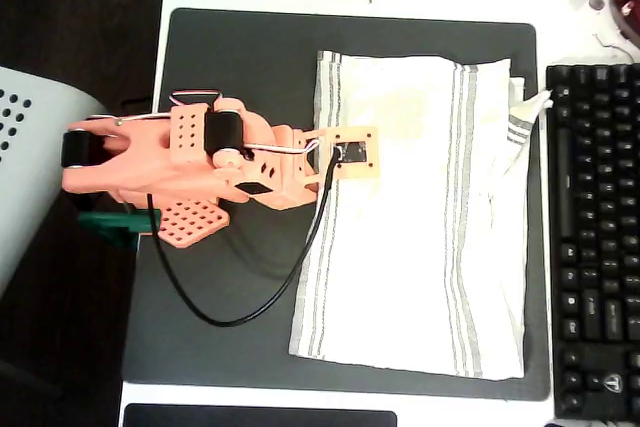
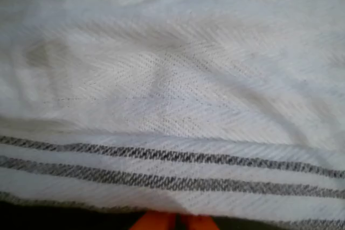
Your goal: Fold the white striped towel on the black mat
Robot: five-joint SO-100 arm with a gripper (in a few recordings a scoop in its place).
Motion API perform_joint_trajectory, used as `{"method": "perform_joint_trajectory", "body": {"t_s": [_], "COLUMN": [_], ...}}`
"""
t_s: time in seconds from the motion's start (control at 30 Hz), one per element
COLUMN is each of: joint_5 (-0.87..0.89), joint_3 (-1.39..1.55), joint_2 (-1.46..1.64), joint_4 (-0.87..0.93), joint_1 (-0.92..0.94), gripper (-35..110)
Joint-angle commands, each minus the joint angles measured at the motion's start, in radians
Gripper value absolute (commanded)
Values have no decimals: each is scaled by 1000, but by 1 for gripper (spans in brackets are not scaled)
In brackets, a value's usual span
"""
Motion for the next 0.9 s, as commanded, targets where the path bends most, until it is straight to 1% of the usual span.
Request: {"method": "perform_joint_trajectory", "body": {"t_s": [0.0, 0.1, 0.33, 0.5, 0.7, 0.87], "joint_5": [-23, -6, 106, 224, 359, 391], "joint_3": [-94, -245, -629, -859, -1109, -1269], "joint_2": [-91, -222, -600, -793, -1049, -1229], "joint_4": [18, 40, 95, 94, 92, 117], "joint_1": [-29, -86, -267, -422, -572, -672], "gripper": [0, 0, 0, 0, 0, 0]}}
